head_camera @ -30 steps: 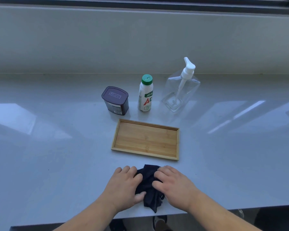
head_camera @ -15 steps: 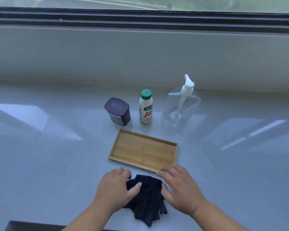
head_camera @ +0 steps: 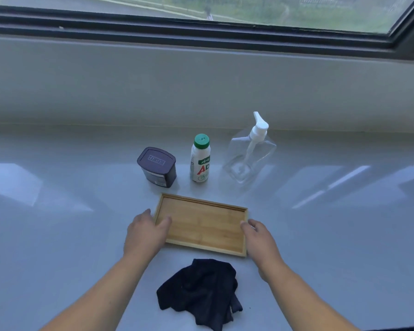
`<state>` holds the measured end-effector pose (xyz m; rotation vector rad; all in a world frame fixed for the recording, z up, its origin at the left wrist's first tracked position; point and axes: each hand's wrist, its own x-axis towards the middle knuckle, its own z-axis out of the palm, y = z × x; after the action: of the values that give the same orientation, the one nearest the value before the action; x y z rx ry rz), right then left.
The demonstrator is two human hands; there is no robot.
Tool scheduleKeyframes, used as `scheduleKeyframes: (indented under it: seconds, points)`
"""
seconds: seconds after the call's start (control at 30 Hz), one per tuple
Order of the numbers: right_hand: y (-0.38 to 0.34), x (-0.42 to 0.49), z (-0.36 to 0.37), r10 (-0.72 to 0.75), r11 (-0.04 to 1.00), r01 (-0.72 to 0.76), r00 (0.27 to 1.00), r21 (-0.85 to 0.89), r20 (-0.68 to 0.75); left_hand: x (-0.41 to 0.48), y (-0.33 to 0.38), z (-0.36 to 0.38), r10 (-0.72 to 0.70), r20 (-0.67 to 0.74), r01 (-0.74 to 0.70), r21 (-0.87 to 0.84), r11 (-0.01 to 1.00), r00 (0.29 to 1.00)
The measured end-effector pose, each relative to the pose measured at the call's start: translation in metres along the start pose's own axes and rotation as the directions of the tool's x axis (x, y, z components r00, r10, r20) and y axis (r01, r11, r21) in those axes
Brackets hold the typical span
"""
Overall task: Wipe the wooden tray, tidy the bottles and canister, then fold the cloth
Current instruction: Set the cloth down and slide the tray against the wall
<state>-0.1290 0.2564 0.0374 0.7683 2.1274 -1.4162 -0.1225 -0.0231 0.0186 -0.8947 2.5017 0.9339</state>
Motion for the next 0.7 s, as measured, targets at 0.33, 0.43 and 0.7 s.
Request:
scheduleKeyframes:
  seconds: [0.33, 0.43, 0.7]
  points:
    - [-0.002, 0.005, -0.028, -0.044, 0.992, 0.056, 0.994, 0.112, -0.104, -0.007, 0.01, -0.003, 0.091, 0.181, -0.027, -0.325, 0.945, 0.979]
    - [0.002, 0.005, -0.055, -0.04, 0.99, 0.059, 0.989, 0.128, -0.143, -0.02, 0.028, 0.011, 0.124, 0.226, -0.034, -0.368, 0.929, 0.966]
    - [0.011, 0.016, -0.137, -0.01, 0.989, 0.044, 0.972, 0.141, -0.233, -0.047, 0.092, 0.059, 0.211, 0.297, -0.096, -0.359, 0.928, 0.931]
